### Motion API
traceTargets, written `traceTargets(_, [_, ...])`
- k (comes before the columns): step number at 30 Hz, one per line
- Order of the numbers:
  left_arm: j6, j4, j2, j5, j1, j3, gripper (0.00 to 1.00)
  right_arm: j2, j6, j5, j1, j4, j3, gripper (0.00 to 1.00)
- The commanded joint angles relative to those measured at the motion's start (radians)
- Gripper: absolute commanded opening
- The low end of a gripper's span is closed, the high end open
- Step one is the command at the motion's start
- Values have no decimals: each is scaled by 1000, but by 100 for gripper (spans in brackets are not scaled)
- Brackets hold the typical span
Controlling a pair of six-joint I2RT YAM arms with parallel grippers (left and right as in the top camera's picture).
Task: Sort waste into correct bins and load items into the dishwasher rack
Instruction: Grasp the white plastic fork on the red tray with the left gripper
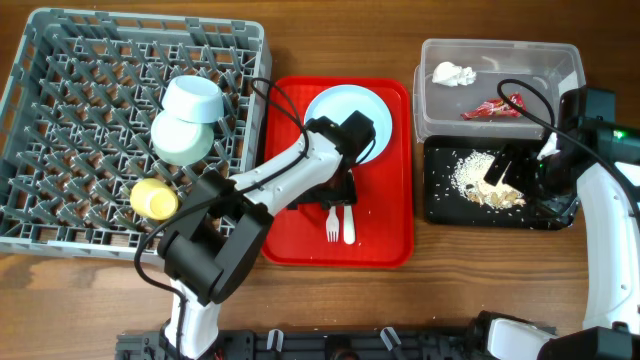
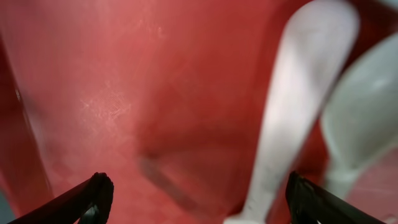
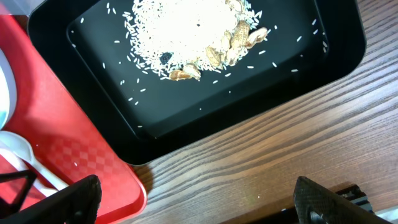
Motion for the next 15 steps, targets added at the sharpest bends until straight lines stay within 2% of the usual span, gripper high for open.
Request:
traceTargets(1, [-13,19,13,-20,0,-53,88,-4,-19,-11,-3,0,12,100])
traceTargets(3, [-12,33,13,-21,0,-72,78,-4,-20,-11,-3,-2,12,100])
traceTargets(5, [-7,43,13,-20,0,-77,61,-4,-19,-11,-3,-2,12,100])
traceTargets(9, [-3,100,13,-4,0,-77,45,-4,-19,-11,-3,-4,12,100])
traceTargets(10, [-1,115,13,5,0,-77,38,-4,-19,-11,-3,-6,12,100])
traceTargets(11, [2,124,13,6,-1,-77,37,-4,-19,-11,-3,-6,12,100])
traceTargets(15, [147,158,13,113,-1,-77,37,-4,-19,-11,-3,-13,12,100])
